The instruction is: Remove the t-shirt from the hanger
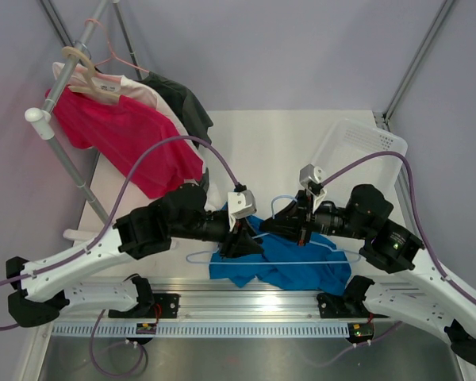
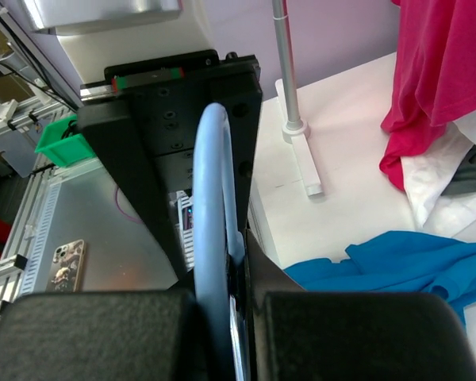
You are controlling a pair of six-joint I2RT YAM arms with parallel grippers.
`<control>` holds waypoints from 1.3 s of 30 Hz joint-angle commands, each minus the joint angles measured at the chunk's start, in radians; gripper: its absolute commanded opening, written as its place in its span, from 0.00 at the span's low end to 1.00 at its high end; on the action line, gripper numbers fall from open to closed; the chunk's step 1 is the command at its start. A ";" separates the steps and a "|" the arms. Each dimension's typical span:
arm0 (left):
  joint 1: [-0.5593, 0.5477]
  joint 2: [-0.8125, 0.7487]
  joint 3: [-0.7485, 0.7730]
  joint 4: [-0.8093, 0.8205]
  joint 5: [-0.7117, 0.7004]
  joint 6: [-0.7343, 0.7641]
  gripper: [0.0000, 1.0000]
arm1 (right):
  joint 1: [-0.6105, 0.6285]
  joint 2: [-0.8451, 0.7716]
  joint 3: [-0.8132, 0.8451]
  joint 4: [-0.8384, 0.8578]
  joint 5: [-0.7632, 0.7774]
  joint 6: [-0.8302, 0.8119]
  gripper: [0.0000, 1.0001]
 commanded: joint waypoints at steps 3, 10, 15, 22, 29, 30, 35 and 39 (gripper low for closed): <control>-0.003 -0.032 -0.025 0.075 -0.019 -0.017 0.17 | -0.004 -0.003 0.002 0.100 -0.008 0.037 0.00; -0.003 -0.094 -0.063 0.117 -0.078 -0.046 0.00 | -0.004 -0.004 -0.012 0.114 -0.019 0.037 0.00; -0.004 -0.129 -0.073 0.115 -0.067 -0.051 0.00 | -0.004 -0.003 -0.010 0.138 -0.075 0.029 0.00; -0.003 -0.160 -0.108 0.106 -0.203 -0.123 0.00 | -0.004 0.010 0.016 0.118 -0.003 0.041 0.58; -0.003 -0.244 -0.194 0.052 -0.306 -0.172 0.00 | -0.004 -0.044 0.022 0.074 0.238 0.092 1.00; -0.004 -0.258 -0.203 0.028 -0.346 -0.193 0.00 | -0.005 -0.055 0.022 0.065 0.276 0.099 1.00; -0.003 -0.342 -0.246 -0.087 -0.527 -0.255 0.00 | -0.004 -0.156 0.013 0.031 0.478 0.142 0.99; -0.004 -0.414 -0.254 -0.188 -0.680 -0.317 0.00 | -0.005 -0.249 0.008 -0.009 0.589 0.170 0.99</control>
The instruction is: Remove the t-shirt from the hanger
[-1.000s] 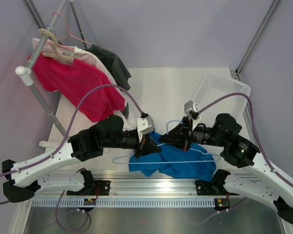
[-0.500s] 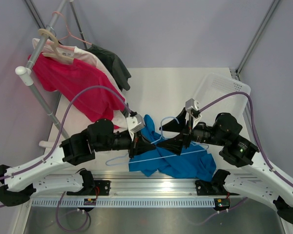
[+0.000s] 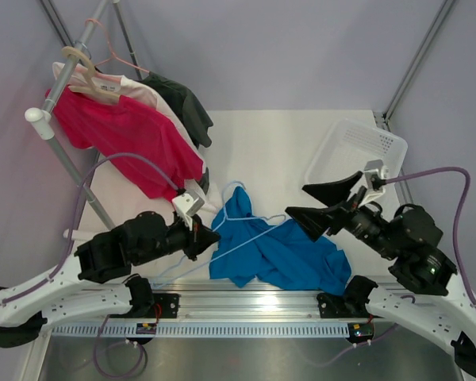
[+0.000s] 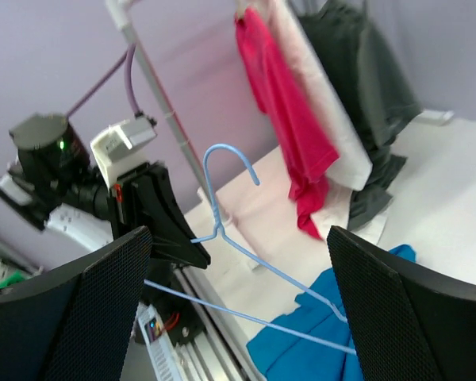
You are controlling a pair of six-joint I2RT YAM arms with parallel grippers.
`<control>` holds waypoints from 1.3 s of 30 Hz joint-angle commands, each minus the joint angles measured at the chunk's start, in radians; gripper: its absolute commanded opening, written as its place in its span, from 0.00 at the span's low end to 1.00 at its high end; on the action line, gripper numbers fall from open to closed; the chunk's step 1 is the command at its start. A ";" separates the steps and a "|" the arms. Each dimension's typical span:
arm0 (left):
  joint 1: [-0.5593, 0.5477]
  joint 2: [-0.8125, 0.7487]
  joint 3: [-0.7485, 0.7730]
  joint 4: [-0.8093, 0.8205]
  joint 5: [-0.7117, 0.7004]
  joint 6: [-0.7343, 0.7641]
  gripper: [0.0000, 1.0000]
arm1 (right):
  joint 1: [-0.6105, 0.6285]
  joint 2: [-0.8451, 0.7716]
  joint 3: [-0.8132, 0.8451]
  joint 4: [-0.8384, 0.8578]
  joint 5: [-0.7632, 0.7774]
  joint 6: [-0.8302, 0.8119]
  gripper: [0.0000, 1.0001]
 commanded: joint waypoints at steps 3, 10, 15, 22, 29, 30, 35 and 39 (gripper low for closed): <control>0.000 -0.092 -0.003 -0.187 -0.277 -0.162 0.00 | -0.005 -0.146 0.017 -0.055 0.235 0.058 0.99; -0.003 -0.166 0.033 -0.498 -0.461 -0.363 0.00 | -0.005 -0.212 0.120 -0.215 0.264 0.079 0.99; -0.003 -0.166 0.122 -0.676 -0.590 -0.498 0.00 | -0.004 -0.210 0.172 -0.275 0.266 0.087 1.00; -0.004 -0.127 0.243 -0.962 -0.727 -0.710 0.00 | -0.005 -0.197 0.235 -0.348 0.295 0.073 1.00; -0.001 -0.097 0.345 -0.980 -0.814 -0.759 0.00 | -0.005 -0.178 0.253 -0.351 0.278 0.093 1.00; 0.000 -0.074 0.358 -0.981 -0.837 -0.739 0.00 | -0.005 -0.177 0.247 -0.350 0.275 0.095 1.00; 0.065 0.011 0.397 -0.981 -0.981 -0.740 0.00 | -0.004 -0.158 0.229 -0.367 0.294 0.067 0.99; 0.104 0.015 0.437 -0.981 -1.012 -0.742 0.00 | -0.005 -0.114 0.267 -0.416 0.330 0.018 1.00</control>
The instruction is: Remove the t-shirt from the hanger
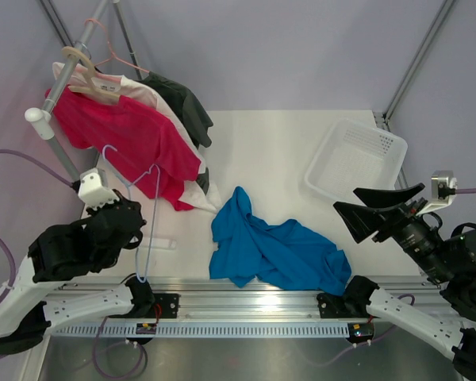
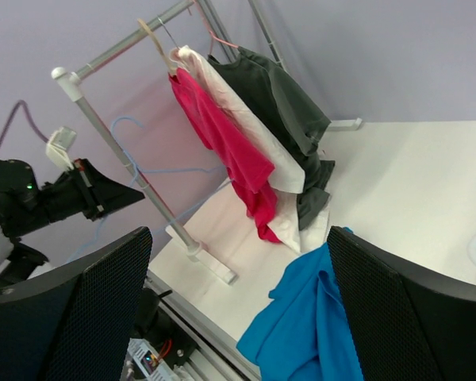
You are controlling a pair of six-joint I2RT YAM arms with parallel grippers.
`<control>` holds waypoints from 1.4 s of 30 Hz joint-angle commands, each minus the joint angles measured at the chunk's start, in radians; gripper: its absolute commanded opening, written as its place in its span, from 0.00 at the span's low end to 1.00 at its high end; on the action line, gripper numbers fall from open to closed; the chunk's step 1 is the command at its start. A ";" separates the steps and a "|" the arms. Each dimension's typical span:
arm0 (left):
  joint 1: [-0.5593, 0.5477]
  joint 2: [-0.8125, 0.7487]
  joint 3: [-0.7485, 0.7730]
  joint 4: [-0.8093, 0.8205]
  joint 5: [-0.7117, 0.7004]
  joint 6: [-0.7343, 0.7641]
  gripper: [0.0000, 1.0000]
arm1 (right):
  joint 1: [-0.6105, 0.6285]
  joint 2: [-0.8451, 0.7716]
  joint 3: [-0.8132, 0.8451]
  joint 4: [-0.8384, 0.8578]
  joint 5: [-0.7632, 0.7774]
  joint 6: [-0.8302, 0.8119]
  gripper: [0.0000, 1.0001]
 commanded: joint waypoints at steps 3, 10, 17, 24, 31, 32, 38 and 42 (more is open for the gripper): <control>0.057 -0.047 0.070 -0.182 -0.138 -0.028 0.00 | -0.005 0.062 0.060 -0.057 0.055 -0.063 1.00; 0.089 -0.067 -0.019 -0.183 -0.082 -0.006 0.00 | -0.005 0.073 0.060 -0.044 0.018 -0.034 0.99; 0.132 -0.056 -0.018 -0.182 -0.224 -0.048 0.00 | -0.005 0.056 0.026 -0.034 -0.022 -0.003 1.00; 0.146 0.238 0.102 -0.182 -0.456 -0.020 0.00 | -0.005 0.097 -0.018 0.003 0.013 -0.058 1.00; 0.242 0.400 0.222 -0.078 -0.553 0.107 0.00 | -0.005 0.165 -0.047 0.057 0.019 -0.097 1.00; 0.258 0.410 0.226 0.014 -0.562 0.151 0.00 | -0.004 0.166 -0.055 0.086 -0.009 -0.094 0.99; 0.402 0.443 0.223 0.478 -0.589 0.681 0.00 | -0.004 0.159 -0.082 0.127 -0.048 -0.106 1.00; 0.414 0.433 0.164 0.885 -0.538 1.036 0.00 | -0.005 0.150 -0.076 0.132 -0.040 -0.124 1.00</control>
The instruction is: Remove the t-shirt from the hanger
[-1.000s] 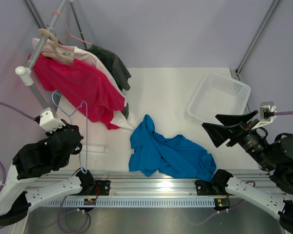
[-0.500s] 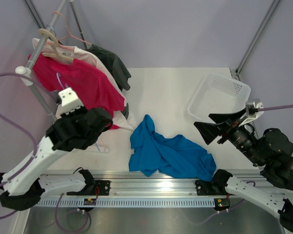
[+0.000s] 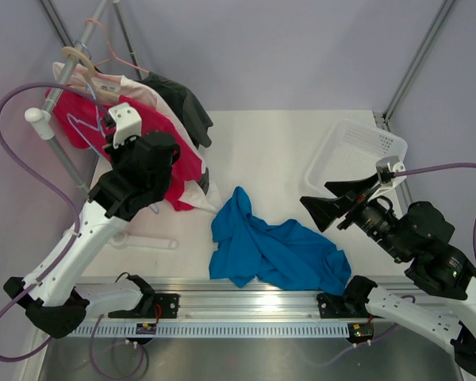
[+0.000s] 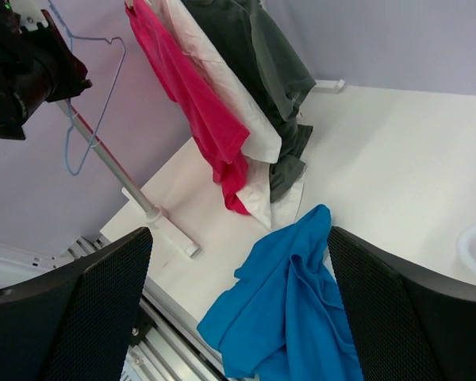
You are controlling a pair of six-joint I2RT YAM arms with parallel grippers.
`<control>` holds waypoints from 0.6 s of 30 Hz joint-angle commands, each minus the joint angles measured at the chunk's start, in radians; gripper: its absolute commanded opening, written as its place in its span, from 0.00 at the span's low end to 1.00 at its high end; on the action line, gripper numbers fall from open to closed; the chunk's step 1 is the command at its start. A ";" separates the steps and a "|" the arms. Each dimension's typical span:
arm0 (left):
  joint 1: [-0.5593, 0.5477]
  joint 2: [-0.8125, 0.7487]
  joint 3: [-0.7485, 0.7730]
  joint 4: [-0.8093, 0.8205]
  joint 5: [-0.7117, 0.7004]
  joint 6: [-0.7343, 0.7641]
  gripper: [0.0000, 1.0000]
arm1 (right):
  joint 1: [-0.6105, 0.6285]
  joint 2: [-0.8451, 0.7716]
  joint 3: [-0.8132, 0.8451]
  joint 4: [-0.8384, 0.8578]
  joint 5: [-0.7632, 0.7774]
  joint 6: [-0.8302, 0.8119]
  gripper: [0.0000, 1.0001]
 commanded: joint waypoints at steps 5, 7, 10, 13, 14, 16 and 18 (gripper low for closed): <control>0.043 -0.021 -0.189 1.145 -0.058 0.903 0.00 | -0.004 -0.019 -0.009 0.067 -0.032 -0.040 1.00; 0.057 -0.018 -0.176 1.115 -0.046 0.886 0.00 | -0.004 -0.030 -0.021 0.072 -0.036 -0.045 0.99; 0.100 -0.015 -0.134 1.006 -0.023 0.781 0.00 | -0.004 -0.036 -0.044 0.080 -0.018 -0.066 1.00; 0.141 -0.003 -0.102 0.994 -0.017 0.750 0.00 | -0.004 -0.027 -0.044 0.075 -0.003 -0.085 1.00; 0.149 0.002 -0.095 0.995 -0.019 0.747 0.00 | -0.004 -0.026 -0.044 0.075 -0.006 -0.085 0.99; 0.169 0.002 -0.088 0.985 -0.012 0.734 0.00 | -0.004 -0.022 -0.044 0.078 -0.015 -0.088 0.99; 0.189 0.002 -0.088 0.959 0.000 0.700 0.00 | -0.004 -0.021 -0.049 0.087 -0.016 -0.089 0.99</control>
